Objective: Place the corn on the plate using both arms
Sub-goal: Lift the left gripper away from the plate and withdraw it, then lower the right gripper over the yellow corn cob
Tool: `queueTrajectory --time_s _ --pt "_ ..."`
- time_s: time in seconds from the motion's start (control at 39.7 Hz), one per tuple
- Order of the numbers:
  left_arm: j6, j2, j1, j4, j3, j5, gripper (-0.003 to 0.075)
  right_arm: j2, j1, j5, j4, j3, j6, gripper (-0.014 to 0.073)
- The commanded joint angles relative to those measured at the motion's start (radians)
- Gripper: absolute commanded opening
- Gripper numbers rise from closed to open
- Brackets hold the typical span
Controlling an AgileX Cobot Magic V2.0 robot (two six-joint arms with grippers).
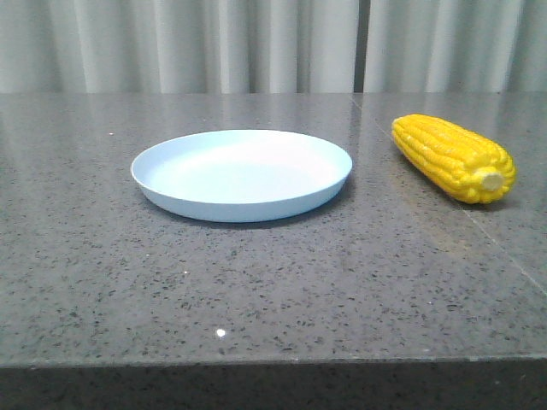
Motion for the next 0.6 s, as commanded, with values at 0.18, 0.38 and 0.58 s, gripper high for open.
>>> queueTrajectory --time_s 0.18,0.38,0.58 --pt "-0.001 0.014 -0.009 0.000 -0.026 -0.084 -0.0020 0.374 0.001 0.097 0.067 -0.262 -0.005 0.0645" --pt "-0.001 0.014 -0.009 0.000 -0.026 -0.084 -0.0020 0.648 0.089 0.217 0.135 -0.443 -0.005 0.0645" --pt "-0.001 0.014 -0.009 0.000 -0.026 -0.084 -0.0020 0.866 0.166 0.288 0.170 -0.582 0.003 0.0645"
